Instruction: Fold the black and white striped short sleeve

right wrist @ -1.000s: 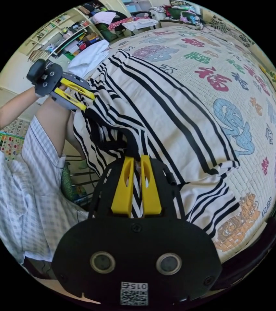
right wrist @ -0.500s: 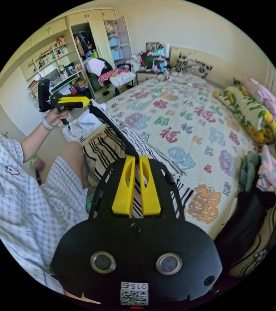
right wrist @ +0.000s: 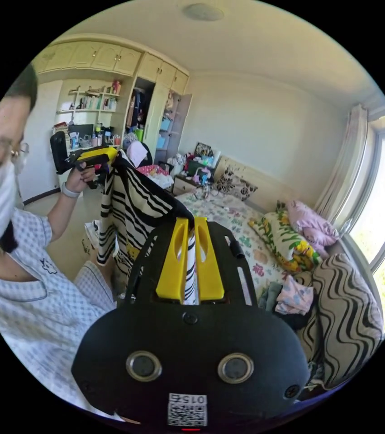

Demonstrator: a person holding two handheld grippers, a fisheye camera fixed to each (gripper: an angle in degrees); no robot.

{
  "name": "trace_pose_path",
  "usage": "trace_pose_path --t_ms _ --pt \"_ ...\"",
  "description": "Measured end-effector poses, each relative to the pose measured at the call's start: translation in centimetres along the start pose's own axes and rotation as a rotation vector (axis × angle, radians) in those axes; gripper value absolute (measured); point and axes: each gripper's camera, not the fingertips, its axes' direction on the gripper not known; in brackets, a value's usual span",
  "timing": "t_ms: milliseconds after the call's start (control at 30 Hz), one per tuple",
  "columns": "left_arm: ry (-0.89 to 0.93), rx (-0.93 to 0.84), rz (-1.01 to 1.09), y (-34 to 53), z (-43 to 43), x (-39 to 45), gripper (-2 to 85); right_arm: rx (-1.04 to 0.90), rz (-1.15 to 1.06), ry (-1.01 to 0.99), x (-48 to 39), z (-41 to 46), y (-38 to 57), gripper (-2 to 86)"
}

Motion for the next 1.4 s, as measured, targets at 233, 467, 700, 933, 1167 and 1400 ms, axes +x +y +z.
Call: trace_pose_path --t_ms 233,467,700,933,1167,1400 --pt "-0.067 0.103 0.065 -6.1 -1.0 -3.0 -0.2 0.083 -0.089 0.109 2.2 -4.9 -4.7 0.1" --pt "-0.058 -0.065 -0.054 -2.9 13.4 -11.8 -0.2 -0.041 -0.022 0.123 12.1 3.7 -7.3 0.2" --pt "-0.214 -0.532 -0.298 11.2 41.4 -24.4 -0.3 -0.35 0.376 -0.134 29.9 28.6 -5.6 2.8" --pt "0.042 -0.676 -0.518 27.6 47.2 -27.3 0.1 -0.443 0.501 -0.48 33.6 36.1 6.9 3.0" --pt "0.238 -1.227 -0.722 48.6 39.7 -24.9 6.1 -0.917 0.681 -0.544 32.3 34.0 27.8 7.9" --pt "0.364 -1.414 -1.087 61.2 37.0 -25.7 8.1 -1.106 0.875 -0.701 33.4 36.1 34.5 10.0"
